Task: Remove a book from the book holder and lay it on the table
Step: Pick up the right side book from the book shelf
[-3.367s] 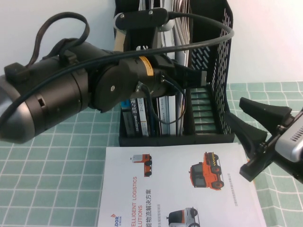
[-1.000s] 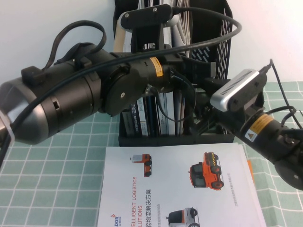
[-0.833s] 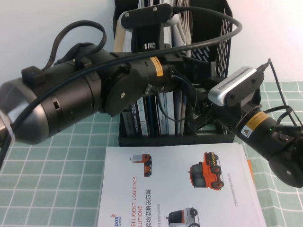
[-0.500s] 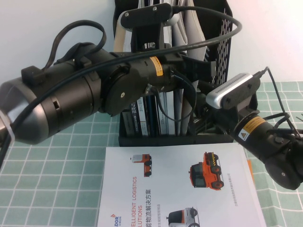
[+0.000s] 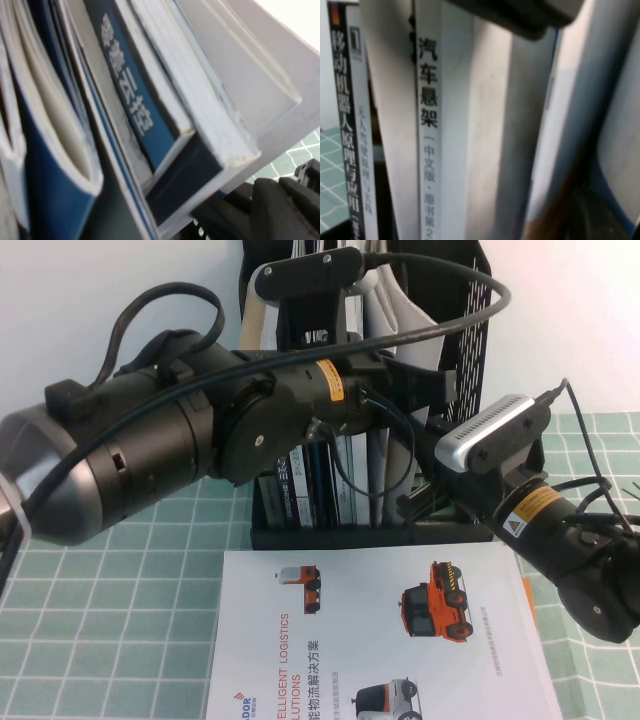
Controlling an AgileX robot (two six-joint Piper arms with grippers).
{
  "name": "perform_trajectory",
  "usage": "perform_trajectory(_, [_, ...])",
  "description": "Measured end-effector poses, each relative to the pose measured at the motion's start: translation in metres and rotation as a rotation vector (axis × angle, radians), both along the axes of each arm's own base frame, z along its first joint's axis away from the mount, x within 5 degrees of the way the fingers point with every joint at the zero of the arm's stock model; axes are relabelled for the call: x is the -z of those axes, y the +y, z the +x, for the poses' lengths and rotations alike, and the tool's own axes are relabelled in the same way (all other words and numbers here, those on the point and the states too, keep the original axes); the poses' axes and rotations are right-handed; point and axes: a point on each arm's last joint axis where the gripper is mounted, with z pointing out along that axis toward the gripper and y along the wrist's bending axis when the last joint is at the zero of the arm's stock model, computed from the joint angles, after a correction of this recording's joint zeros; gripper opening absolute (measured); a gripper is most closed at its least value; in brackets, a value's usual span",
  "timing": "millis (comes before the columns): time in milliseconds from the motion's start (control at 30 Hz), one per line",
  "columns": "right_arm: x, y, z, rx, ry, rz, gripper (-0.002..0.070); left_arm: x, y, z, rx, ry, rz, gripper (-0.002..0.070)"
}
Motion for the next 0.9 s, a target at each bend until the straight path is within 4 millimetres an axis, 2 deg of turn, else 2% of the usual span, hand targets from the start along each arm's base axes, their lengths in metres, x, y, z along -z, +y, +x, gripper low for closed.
perform_trajectory(200, [-0.001, -0.004, -0.003, 0.028, 0.005, 0.021, 0.0018, -0.009, 0.007, -0.007, 0.012, -0.004, 0.048, -0.0003])
perform_trajectory(300, [-0.011, -0.008, -0.007, 0.060, -0.003, 0.051, 0.0018, -0.027, 0.017, -0.020, 0.019, -0.029, 0.059, -0.0003])
perform_trajectory(467, [-0.032, -0.015, -0.014, 0.093, -0.058, 0.070, 0.0018, -0.072, 0.032, -0.053, 0.070, -0.159, 0.029, -0.0003])
perform_trajectory(567, [-0.042, -0.016, -0.016, 0.096, -0.101, 0.059, 0.0018, -0.090, 0.042, -0.068, 0.084, -0.212, 0.023, -0.0003])
perform_trajectory(700, [-0.059, -0.019, -0.021, 0.101, -0.171, 0.039, 0.0018, -0.102, 0.058, -0.083, 0.084, -0.221, 0.056, -0.0003])
perform_trajectory(900, [-0.095, -0.026, -0.034, 0.123, -0.311, 0.014, 0.0011, -0.105, 0.082, -0.106, 0.098, -0.150, 0.202, -0.0003])
